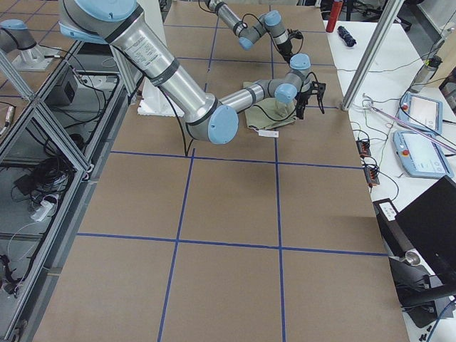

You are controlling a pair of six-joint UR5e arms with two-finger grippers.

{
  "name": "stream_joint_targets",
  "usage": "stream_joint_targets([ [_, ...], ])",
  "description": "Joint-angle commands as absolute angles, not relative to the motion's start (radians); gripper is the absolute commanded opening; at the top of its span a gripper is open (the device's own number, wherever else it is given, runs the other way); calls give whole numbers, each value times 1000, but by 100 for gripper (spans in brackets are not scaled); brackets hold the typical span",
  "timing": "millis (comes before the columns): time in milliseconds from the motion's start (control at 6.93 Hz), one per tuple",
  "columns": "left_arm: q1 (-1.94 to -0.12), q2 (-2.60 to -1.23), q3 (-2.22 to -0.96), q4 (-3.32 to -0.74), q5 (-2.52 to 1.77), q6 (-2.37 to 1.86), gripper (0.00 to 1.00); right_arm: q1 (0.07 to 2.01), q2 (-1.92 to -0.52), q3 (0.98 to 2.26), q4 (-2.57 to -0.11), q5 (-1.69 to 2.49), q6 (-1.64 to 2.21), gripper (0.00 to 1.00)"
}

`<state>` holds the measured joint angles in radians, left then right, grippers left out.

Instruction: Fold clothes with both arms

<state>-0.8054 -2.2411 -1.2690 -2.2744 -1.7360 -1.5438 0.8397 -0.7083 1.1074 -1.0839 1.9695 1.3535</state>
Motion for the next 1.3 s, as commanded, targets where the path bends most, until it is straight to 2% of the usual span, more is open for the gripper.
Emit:
stream_joint_targets([
  [0, -840, -2217, -1313, -2275, -1801, -1507, 66, 761, -742, 1181, -1085, 1970, 1410, 0],
  [289, -915, -2201, -1330, -2273, -1911, -1450, 66, 666, -733, 1200, -1088, 1903, 1457, 0],
  [577, -930, -2169, -1387, -2266, -1927, -1430, 66, 650, -729, 1187, -1091, 1881, 1444, 0],
  [1154, -937, -2119, -1433, -2264, -1934, -1430, 66, 733, -605, 947, -1080, 1861, 1317, 0],
])
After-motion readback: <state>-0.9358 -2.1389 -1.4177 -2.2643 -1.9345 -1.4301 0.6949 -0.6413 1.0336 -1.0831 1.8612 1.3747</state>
